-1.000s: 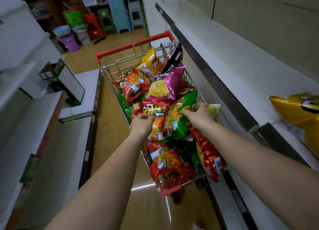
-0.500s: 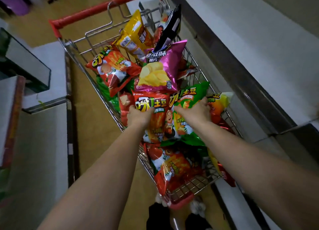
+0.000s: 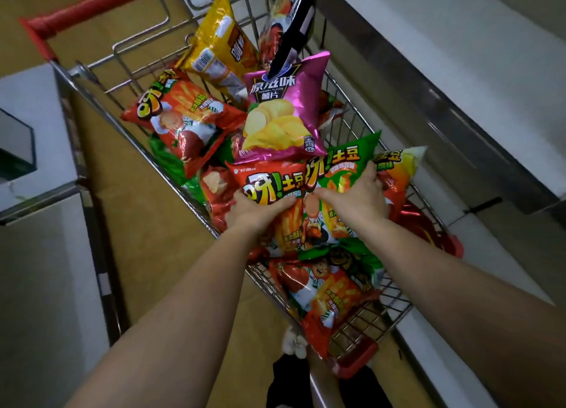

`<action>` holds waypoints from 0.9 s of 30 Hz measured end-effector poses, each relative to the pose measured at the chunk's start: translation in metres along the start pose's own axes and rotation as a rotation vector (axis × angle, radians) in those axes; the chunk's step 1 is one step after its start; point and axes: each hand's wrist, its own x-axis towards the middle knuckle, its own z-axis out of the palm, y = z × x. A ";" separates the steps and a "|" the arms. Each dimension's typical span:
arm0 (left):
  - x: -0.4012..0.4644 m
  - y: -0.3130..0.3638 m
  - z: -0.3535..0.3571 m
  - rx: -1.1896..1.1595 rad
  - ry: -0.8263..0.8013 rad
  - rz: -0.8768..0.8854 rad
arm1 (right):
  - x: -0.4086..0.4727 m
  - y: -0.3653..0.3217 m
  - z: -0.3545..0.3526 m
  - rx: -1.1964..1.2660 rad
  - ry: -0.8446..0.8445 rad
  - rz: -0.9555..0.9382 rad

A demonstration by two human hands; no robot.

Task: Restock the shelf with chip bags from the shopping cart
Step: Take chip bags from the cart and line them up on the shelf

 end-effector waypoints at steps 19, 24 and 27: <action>-0.106 0.048 -0.010 -0.064 0.251 0.423 | -0.054 0.006 -0.081 0.315 0.123 -0.197; -0.149 0.081 -0.014 -0.101 0.288 0.557 | -0.079 0.002 -0.131 0.361 0.207 -0.324; -0.171 0.106 -0.019 -0.150 0.304 0.668 | -0.091 -0.007 -0.162 0.408 0.263 -0.415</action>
